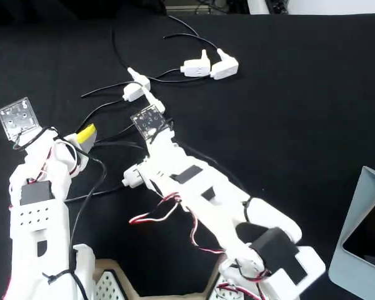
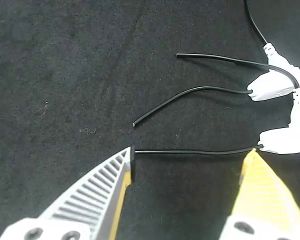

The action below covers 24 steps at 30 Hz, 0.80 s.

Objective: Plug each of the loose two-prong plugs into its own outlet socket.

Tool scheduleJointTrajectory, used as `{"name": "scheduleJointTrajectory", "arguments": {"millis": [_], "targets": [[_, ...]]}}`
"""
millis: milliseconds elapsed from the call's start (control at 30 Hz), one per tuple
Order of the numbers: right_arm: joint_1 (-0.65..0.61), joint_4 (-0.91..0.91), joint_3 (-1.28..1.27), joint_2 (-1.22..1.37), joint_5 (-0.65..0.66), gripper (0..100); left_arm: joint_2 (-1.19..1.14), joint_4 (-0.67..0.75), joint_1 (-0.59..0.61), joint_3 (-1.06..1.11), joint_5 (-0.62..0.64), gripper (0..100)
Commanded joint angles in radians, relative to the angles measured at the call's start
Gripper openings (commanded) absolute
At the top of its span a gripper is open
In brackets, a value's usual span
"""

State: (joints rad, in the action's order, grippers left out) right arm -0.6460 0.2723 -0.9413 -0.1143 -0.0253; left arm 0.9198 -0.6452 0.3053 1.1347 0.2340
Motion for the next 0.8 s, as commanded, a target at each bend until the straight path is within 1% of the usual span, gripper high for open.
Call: {"name": "scheduleJointTrajectory", "arguments": {"millis": [0,167,300,433,533,633,700,767], "targets": [[0.008,0.034,0.047,0.048,0.018,1.2,0.017,-0.005,0.004,-0.038,-0.002,34],[0.015,0.041,0.065,0.058,0.026,1.2,0.017,-0.005,0.004,-0.038,-0.002,34],[0.097,-0.008,0.124,0.058,0.026,1.2,0.017,-0.005,0.004,-0.036,-0.002,34],[0.209,-0.117,0.216,0.068,0.026,1.3,0.017,-0.003,0.004,-0.028,-0.002,34],[0.275,-0.172,0.278,0.079,0.071,1.3,0.017,0.008,0.004,-0.025,-0.002,34],[0.322,-0.163,0.349,0.117,0.115,2.1,0.017,0.011,0.022,-0.022,0.000,34],[0.338,-0.118,0.384,0.140,0.135,8.3,0.017,0.011,0.030,-0.022,0.002,34],[0.342,-0.054,0.410,0.150,0.129,18.5,0.017,0.011,0.030,-0.022,0.000,34]]}}
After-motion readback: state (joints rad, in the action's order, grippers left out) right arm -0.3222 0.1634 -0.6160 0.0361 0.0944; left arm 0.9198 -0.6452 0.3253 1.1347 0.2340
